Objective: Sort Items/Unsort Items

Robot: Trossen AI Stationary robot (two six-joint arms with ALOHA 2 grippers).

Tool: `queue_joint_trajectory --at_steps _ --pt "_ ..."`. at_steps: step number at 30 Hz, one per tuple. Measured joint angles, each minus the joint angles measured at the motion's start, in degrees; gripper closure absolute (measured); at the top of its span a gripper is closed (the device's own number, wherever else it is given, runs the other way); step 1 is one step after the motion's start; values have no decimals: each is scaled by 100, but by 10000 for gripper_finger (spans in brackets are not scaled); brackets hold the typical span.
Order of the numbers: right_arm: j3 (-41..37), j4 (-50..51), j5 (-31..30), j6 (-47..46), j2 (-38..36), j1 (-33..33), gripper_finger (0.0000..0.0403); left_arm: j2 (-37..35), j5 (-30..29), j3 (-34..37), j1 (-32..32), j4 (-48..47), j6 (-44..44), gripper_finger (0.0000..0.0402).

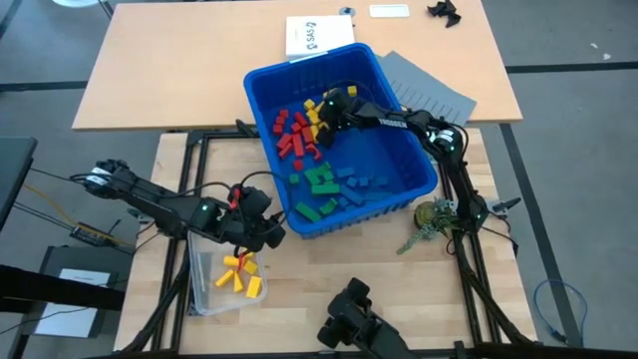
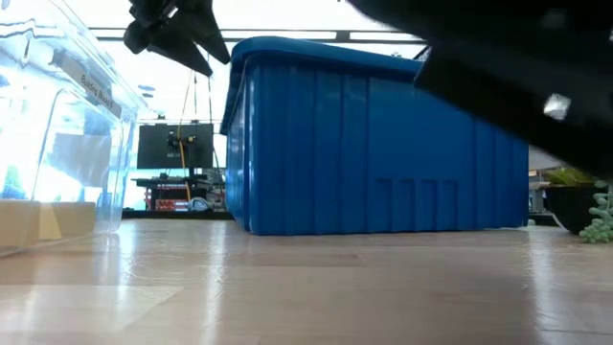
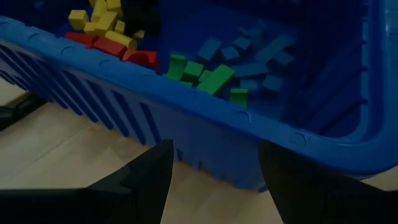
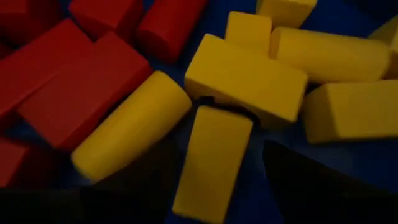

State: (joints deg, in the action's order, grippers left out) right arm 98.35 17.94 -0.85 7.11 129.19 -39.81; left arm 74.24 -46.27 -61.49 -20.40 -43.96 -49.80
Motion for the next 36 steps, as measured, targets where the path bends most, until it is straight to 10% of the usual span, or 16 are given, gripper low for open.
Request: queue_joint_trajectory --at_steps 9,19,36 --pt "35 -170 188 -137 351 -71 176 0 -36 -9 -2 119 118 154" --pt "22 -176 416 -91 298 -140 275 0 -36 -9 -7 131 152 154" --pt "-9 846 288 361 -1478 388 275 2 -27 -9 -6 189 155 154"
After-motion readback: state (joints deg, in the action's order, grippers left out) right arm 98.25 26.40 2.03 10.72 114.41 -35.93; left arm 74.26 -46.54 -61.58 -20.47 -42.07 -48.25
